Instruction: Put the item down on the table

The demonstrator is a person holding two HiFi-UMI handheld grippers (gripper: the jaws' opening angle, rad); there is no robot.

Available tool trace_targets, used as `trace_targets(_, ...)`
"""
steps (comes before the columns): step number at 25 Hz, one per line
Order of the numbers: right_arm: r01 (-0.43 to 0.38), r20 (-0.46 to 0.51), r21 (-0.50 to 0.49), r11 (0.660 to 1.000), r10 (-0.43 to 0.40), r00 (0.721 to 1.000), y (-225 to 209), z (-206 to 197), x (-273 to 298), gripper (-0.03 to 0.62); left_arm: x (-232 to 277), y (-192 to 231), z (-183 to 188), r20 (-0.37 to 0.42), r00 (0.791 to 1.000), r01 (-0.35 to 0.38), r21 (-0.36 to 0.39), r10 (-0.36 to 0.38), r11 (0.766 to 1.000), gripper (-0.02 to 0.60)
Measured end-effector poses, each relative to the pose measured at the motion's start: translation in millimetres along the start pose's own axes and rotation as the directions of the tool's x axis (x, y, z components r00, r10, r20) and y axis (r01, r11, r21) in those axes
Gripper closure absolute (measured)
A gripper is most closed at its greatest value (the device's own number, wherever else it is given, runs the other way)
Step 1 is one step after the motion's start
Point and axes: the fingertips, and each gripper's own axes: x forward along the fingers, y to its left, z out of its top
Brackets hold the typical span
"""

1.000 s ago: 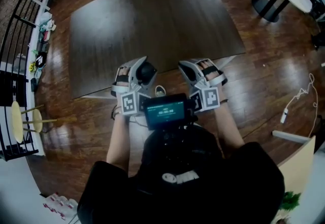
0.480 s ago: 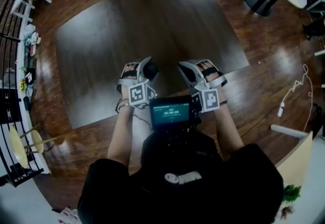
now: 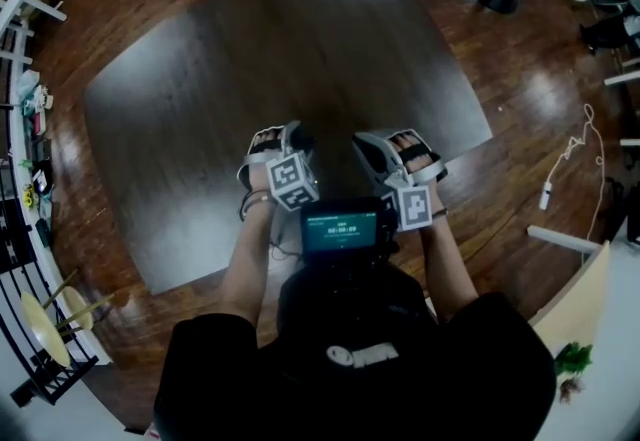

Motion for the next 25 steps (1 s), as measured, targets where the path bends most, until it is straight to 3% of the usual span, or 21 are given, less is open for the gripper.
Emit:
trace_targets(9,-0.023,-0.050,0.021,1.000,0.024,0.998,-4.2,2.0,22.8,0.589,26.6,-3.3,-17.6,0.015,0.995,0.099,-0.039,-0.099,0.994,0.288)
trace_targets(16,-0.019,-0.077,0.020,1.000,0.020,0.997,-3.6,5.8,25.5,0.589,28.4,-2.3,-17.0,0.035,0.994,0.104,-0.021,-0.103,0.994,0.284)
trace_targets(25,-0.002,-0.113,0.024,1.000,0.005,0.994,-0.6,8.5,22.0,0.589,18.7,5.1,-0.4,0.125,0.988,0.099,-0.021,-0.095,0.995,0.262)
